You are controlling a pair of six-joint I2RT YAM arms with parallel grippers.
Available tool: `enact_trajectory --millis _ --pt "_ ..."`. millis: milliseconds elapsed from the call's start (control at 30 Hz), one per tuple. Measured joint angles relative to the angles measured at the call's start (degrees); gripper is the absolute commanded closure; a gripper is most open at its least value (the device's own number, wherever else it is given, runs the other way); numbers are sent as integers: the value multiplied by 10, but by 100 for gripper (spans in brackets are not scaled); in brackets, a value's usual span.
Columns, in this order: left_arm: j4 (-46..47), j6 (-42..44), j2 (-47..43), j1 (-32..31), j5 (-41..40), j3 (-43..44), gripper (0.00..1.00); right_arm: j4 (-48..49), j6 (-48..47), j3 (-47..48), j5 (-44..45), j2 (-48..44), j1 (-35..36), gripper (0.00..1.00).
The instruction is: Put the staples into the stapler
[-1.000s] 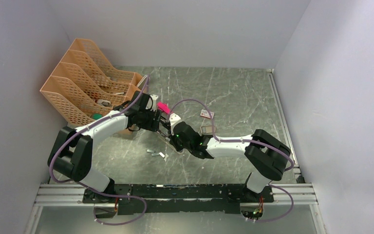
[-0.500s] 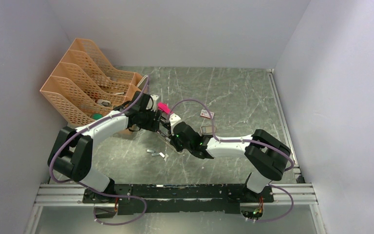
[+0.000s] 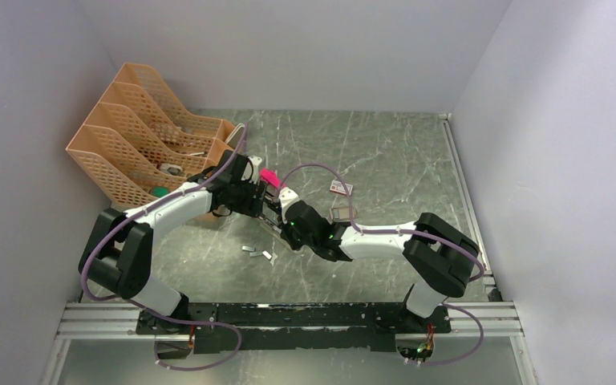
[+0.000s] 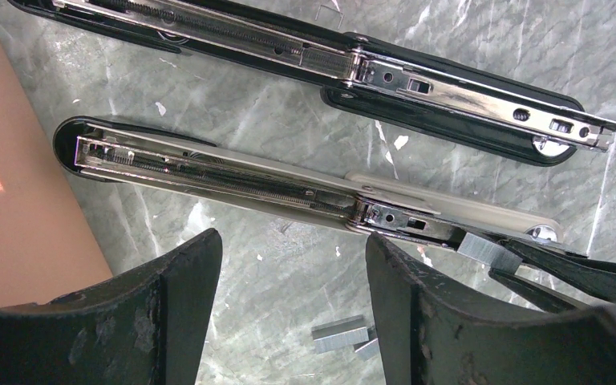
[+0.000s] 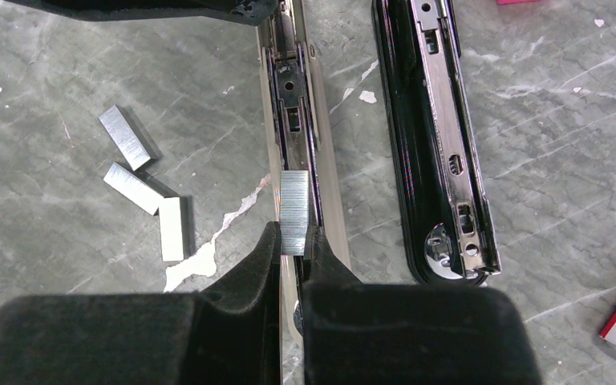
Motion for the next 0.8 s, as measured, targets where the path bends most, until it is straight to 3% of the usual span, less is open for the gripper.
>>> enact_trajectory --millis 800 --pt "0 3 0 -3 -1 0 29 -18 0 -7 -4 -12 0 76"
